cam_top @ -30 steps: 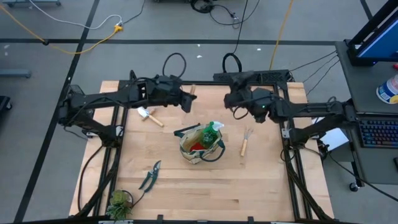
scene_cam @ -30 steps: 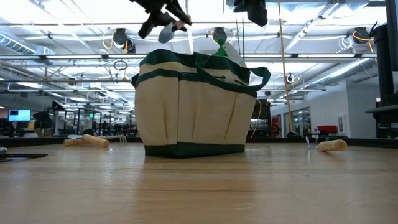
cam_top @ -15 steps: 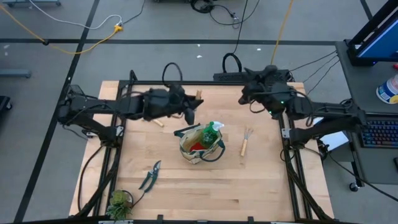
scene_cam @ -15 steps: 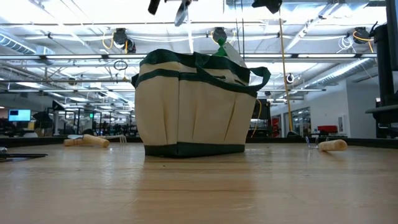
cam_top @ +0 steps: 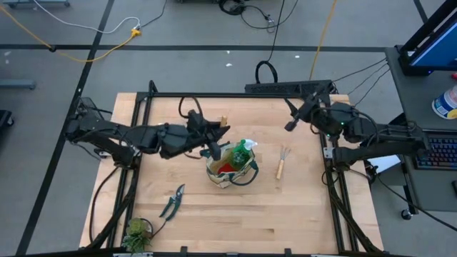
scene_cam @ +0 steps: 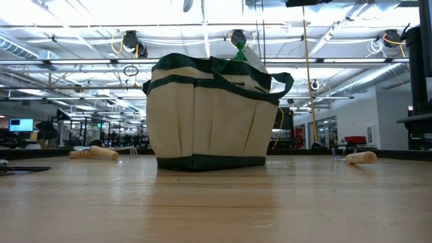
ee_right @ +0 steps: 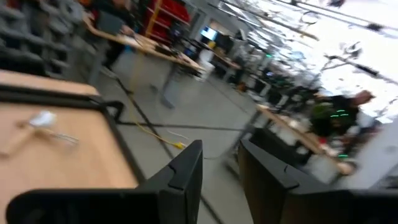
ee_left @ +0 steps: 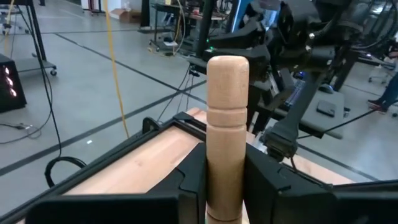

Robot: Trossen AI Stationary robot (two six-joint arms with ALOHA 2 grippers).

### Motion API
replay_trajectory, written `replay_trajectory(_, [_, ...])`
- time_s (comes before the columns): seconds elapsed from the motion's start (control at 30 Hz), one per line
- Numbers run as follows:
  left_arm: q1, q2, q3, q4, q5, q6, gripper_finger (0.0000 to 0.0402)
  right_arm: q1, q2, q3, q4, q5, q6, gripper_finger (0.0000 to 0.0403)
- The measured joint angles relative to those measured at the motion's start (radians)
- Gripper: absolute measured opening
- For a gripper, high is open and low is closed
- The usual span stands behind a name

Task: Pick & Place Garden tools in Gardening bag
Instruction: Put the right trowel into the gardening bag

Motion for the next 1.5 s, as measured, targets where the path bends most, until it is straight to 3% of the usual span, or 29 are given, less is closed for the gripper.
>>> replay_trajectory(0.23, [-0.059, 0.027, 0.0, 0.042, -0.083, -0.001, 0.0069, 0.0, -0.081, -0.093, 0.0, -0.173, 0.205, 0.0096])
replay_trajectory(0.63, [-0.086, 0.162, 0.0, 0.13, -0.127, -0.035, 0.0069, 0.0, -0.139, -0.202, -0.002, -0.446, 0.463, 0.0096])
replay_trajectory(1.2, [-0.128, 0.341, 0.0, 0.118, -0.397, -0.212, 0.0069, 0.005, -0.15, -0.213, -0.032, -0.481, 0.526, 0.0096])
replay_trajectory(1.5, [-0.132, 0.378, 0.0, 0.014, -0.441, -0.371, 0.0069, 0.005, -0.15, -0.213, -0.047, -0.481, 0.526, 0.0096])
